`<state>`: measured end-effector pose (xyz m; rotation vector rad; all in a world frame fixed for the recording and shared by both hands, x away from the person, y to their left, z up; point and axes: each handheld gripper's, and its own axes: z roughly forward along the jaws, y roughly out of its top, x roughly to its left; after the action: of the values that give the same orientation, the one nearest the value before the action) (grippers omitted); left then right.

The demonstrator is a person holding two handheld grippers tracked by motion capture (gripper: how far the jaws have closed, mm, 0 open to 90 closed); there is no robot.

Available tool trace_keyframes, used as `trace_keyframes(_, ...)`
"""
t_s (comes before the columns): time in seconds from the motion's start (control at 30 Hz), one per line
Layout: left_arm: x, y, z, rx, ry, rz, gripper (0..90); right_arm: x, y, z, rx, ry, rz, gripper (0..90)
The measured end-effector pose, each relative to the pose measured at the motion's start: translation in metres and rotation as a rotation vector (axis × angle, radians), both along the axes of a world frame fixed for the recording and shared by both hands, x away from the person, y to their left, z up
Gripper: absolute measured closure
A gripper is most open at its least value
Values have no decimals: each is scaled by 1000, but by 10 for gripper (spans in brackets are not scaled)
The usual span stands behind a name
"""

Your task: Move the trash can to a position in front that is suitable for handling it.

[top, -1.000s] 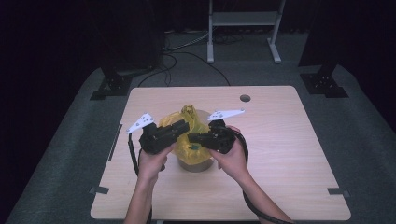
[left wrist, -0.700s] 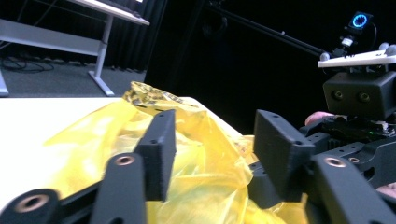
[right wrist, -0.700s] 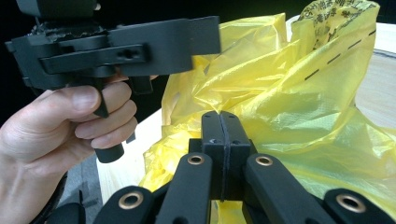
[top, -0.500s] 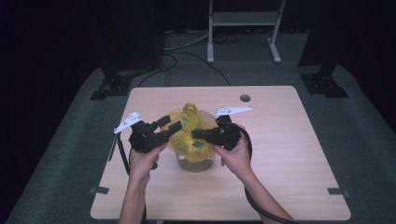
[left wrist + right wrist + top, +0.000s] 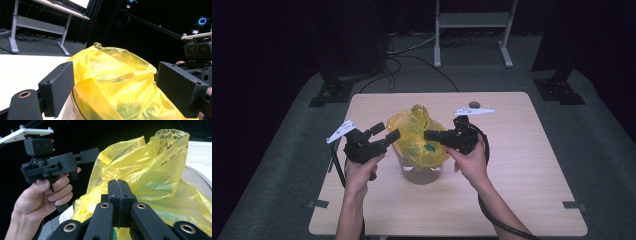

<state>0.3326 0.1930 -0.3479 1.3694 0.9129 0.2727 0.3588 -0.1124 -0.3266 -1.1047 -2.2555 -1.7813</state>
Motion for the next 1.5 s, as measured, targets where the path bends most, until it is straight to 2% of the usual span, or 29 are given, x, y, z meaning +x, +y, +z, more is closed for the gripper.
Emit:
trace_keyframes(0.1,0,2,0,-6,2,5,110,2,-3,1,9,7,-9,900)
trace_keyframes(0.53,0,8,-1,-30,11,19,104,10,-9,8,27,20,-35,900)
trace_keyframes(0.7,0,9,-1,-38,17,20,103,11,-9,13,42,12,-38,900)
trace_keyframes(1.2,0,13,-1,-65,15,28,99,11,-14,48,83,-38,-59,900)
trace_keyframes(1.5,0,10,-1,-55,18,21,99,11,-21,71,92,-64,-70,900)
